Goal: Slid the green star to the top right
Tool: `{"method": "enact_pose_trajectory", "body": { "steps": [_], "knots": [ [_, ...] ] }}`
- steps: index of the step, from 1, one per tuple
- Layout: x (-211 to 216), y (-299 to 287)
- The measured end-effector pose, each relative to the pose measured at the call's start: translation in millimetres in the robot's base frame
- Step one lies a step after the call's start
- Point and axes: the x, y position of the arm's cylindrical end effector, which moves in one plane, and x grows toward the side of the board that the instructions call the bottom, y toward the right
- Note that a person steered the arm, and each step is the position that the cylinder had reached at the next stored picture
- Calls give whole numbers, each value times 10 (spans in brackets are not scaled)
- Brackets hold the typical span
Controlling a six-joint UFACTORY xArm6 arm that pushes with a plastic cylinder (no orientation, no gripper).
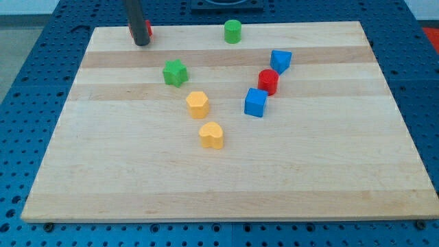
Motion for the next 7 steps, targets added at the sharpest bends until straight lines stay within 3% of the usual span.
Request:
{"method": "enact_pose_trajectory", "body": {
  "steps": [1, 2, 5, 7],
  "knots": [
    [7, -50],
    [114, 380],
    [1179, -28],
    [1248, 594]
  ]
}}
